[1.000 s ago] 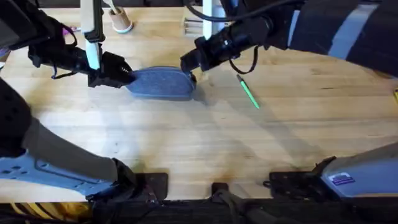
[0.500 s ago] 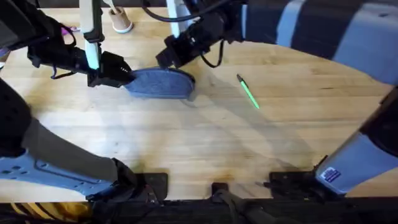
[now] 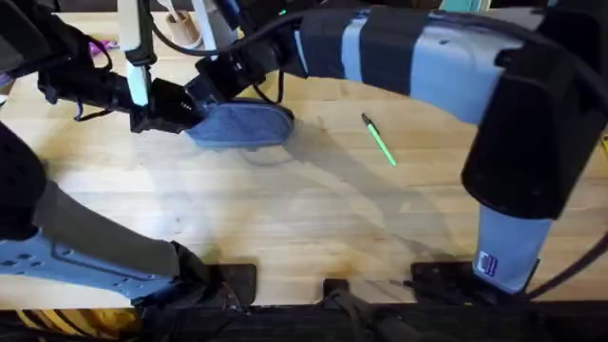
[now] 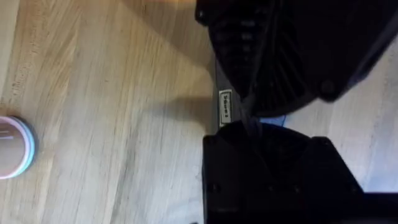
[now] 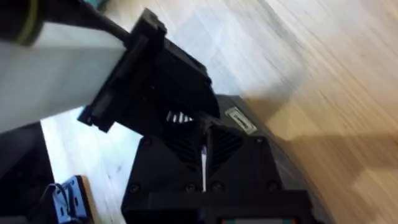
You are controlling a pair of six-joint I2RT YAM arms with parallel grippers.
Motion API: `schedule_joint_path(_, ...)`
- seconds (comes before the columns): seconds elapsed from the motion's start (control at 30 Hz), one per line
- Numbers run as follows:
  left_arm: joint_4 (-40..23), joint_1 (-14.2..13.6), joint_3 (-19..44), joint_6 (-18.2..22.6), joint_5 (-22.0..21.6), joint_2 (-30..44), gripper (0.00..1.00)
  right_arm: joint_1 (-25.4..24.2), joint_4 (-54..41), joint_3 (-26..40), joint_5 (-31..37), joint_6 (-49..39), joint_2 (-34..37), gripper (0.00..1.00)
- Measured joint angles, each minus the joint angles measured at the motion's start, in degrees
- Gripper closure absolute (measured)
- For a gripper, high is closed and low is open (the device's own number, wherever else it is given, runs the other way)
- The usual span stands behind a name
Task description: Unzip the bag, pick up the pens from the table one at a time and place them inside, then zip the bag closed.
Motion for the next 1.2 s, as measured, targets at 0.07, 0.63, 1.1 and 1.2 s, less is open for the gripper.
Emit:
schedule_joint_path(0.07, -0.02, 0.11, 0.1, 0.0, -0.21, 0.01, 0.959, 0.39, 2.24, 0.04, -1.09, 1.16, 1.07, 0.971)
schedule_joint_path(0.63, -0.48, -0.12, 0.2, 0.0, -0.24, 0.01, 0.959, -1.72, -3.65, 3.63, -4.46, -1.02, 1.46, 0.047)
schedule_joint_path(1.1, -0.48, -0.13, 0.2, 0.0, -0.22, 0.0, 0.959, -10.62, -18.37, 3.84, 4.37, -15.44, -9.56, 0.009)
schedule_joint_path(1.2, -0.48, -0.13, 0.2, 0.0, -0.2, 0.02, 0.958, -10.62, -18.88, 4.07, 5.46, -17.4, -11.13, 0.009)
